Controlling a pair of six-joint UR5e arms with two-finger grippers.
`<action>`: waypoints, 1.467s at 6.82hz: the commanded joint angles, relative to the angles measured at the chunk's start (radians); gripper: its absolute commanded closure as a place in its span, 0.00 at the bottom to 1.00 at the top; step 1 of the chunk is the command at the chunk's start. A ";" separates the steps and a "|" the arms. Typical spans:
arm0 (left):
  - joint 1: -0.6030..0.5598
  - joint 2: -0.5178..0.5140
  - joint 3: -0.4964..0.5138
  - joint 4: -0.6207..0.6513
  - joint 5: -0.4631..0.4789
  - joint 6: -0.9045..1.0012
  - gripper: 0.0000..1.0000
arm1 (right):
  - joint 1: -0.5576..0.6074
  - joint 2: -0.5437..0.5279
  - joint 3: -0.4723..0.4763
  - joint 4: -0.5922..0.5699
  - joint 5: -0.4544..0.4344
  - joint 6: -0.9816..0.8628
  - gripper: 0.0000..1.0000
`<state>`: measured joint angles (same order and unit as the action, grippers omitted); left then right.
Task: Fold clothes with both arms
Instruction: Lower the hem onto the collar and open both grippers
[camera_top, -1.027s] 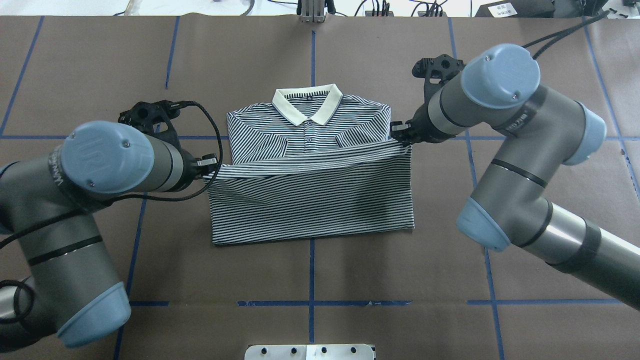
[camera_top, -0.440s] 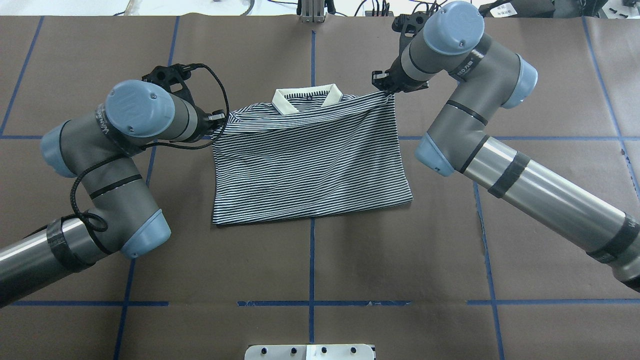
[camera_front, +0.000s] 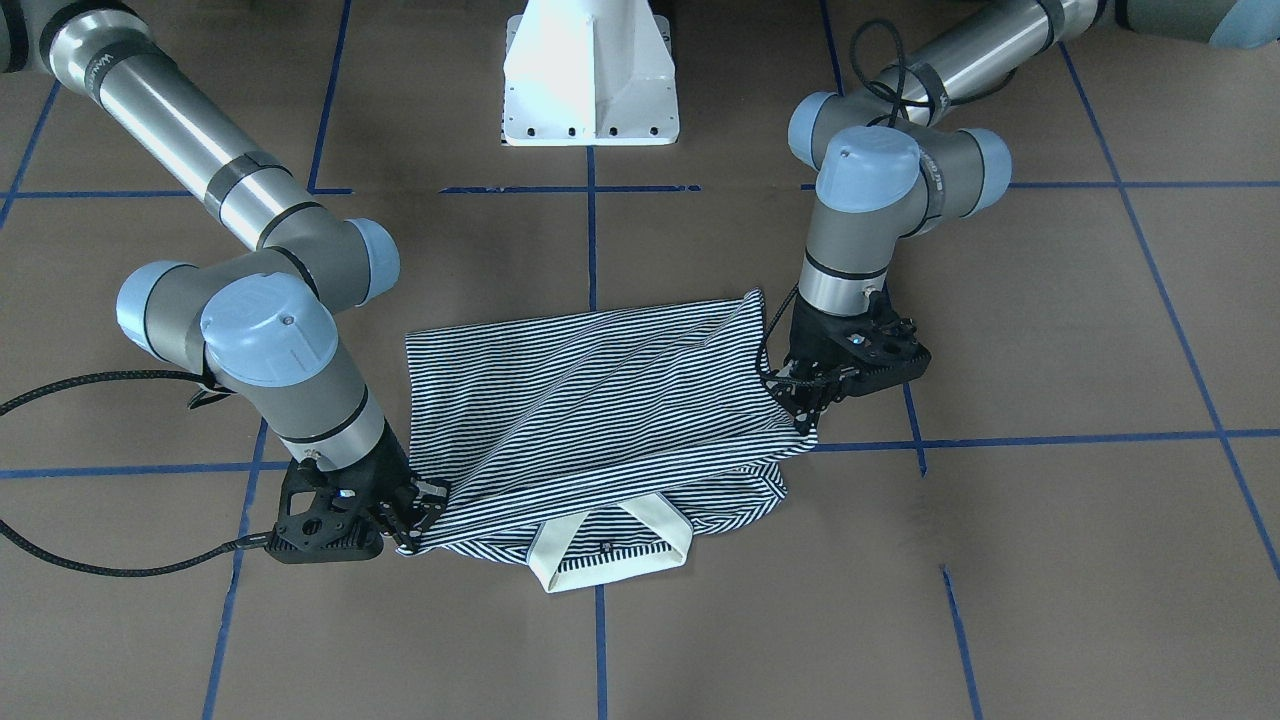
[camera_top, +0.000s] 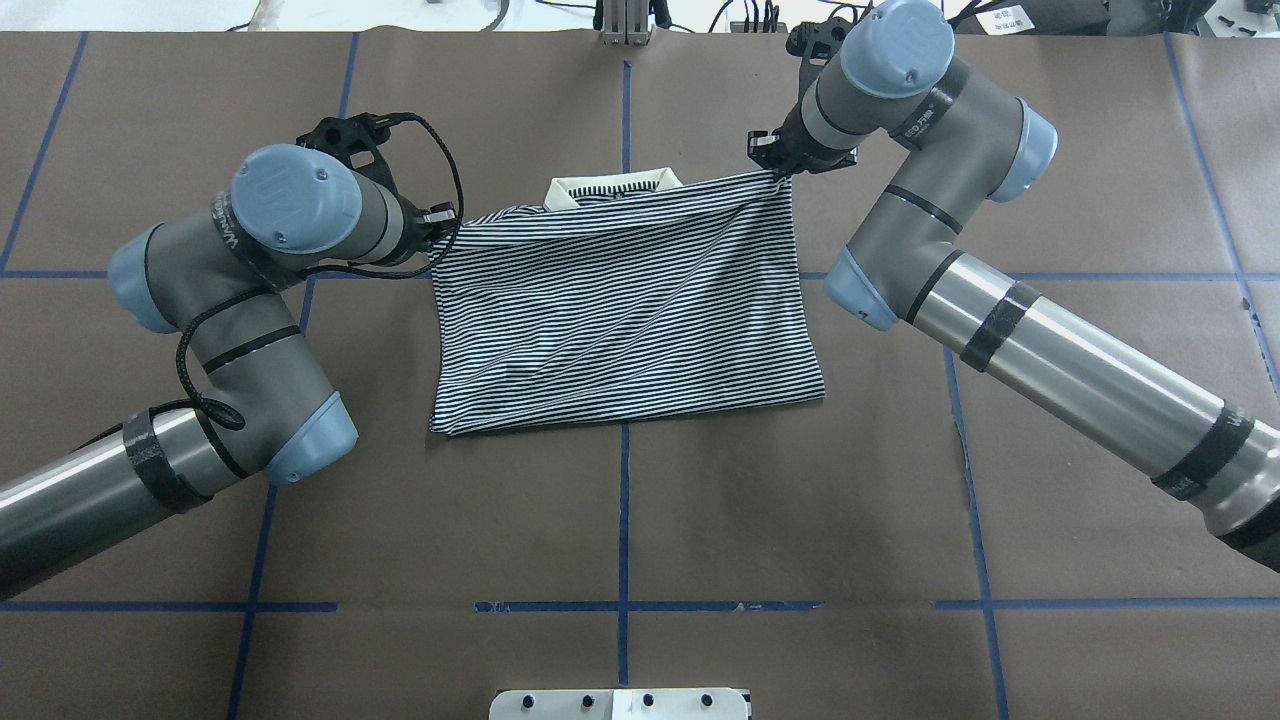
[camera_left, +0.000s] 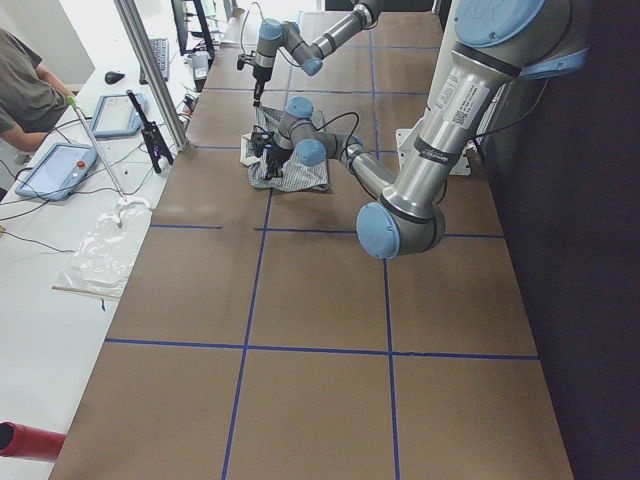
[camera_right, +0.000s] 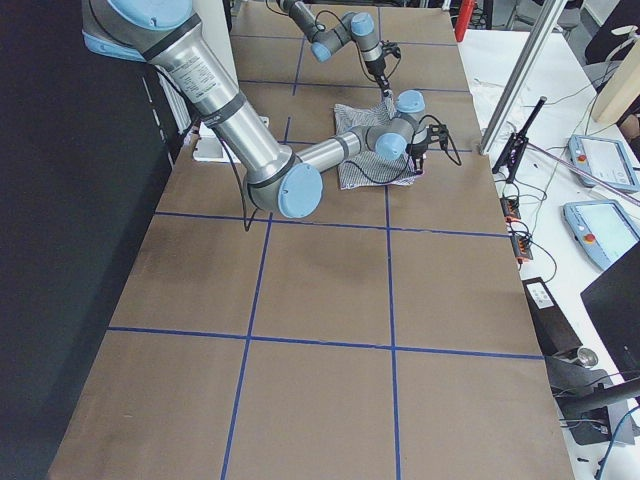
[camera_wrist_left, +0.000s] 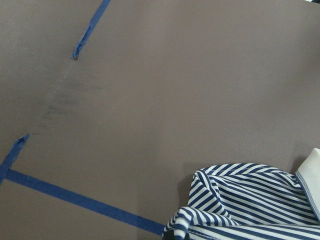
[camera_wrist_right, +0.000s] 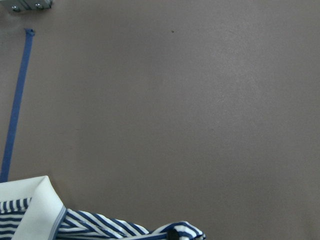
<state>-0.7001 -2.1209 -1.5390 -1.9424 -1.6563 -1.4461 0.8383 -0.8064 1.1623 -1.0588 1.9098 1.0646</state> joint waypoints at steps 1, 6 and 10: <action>-0.021 -0.010 0.049 -0.038 0.001 0.015 1.00 | 0.001 0.003 -0.007 0.003 0.000 0.000 1.00; -0.033 -0.034 0.089 -0.041 0.001 0.015 1.00 | -0.007 -0.004 -0.004 0.031 0.000 0.001 1.00; -0.044 -0.040 0.100 -0.056 -0.003 0.020 1.00 | -0.008 -0.004 -0.004 0.033 -0.002 0.001 1.00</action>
<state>-0.7439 -2.1579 -1.4392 -1.9969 -1.6562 -1.4268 0.8302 -0.8098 1.1582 -1.0264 1.9083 1.0661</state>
